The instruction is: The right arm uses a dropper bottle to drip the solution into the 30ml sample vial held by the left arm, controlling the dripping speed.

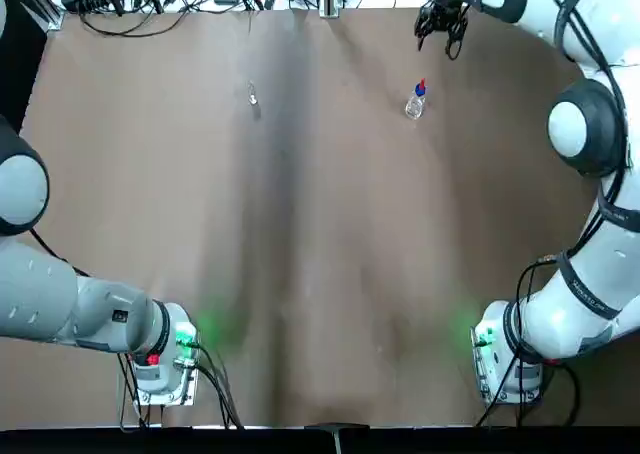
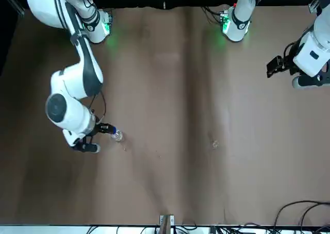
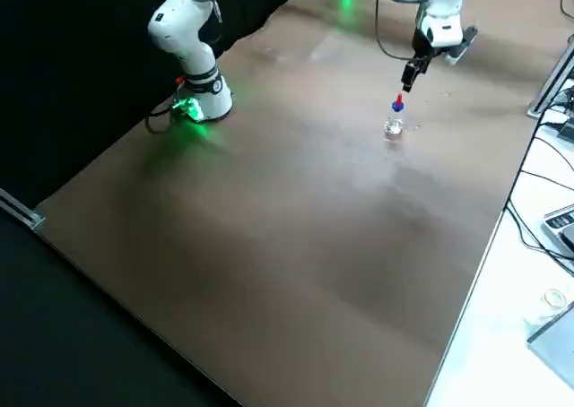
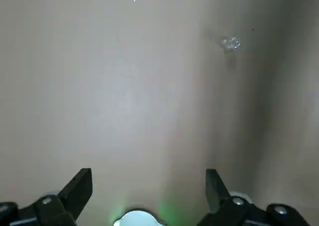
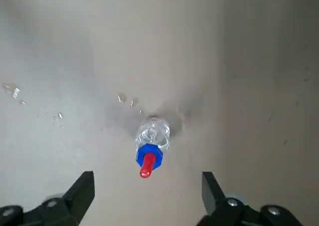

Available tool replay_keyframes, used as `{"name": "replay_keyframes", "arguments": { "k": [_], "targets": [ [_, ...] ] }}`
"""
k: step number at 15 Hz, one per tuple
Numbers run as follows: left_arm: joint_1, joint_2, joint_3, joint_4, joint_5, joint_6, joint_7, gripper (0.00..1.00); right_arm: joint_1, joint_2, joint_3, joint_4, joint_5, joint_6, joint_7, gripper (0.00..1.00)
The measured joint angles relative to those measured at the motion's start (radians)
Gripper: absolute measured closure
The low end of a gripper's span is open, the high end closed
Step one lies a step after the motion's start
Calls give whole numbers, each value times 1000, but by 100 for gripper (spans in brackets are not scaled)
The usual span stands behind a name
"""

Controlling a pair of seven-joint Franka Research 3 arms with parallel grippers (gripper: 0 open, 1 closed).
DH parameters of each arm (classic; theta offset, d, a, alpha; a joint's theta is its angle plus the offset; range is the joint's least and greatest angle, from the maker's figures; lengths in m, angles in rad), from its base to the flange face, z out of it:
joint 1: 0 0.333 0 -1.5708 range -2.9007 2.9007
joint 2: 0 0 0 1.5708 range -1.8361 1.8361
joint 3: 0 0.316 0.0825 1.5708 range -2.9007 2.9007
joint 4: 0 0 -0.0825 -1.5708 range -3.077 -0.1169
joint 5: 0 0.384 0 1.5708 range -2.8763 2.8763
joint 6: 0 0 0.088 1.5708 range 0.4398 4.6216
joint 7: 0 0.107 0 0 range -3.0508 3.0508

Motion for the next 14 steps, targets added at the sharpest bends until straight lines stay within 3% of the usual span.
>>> {"name": "replay_keyframes", "arguments": {
  "k": [5, 12, 14],
  "targets": [
    [1, 0, 0, 0, 0, 0, 0, 0, -45, -111, -5, 8, -2, -69, -8, 5],
    [0, 1, 0, -1, 0, 0, 0, 0, -140, -326, -8, 11, -11, -360, -178, 0],
    [0, 1, 0, -1, 0, 0, 0, 0, -141, -354, -7, 10, -22, -389, -178, 0]
  ]
}}
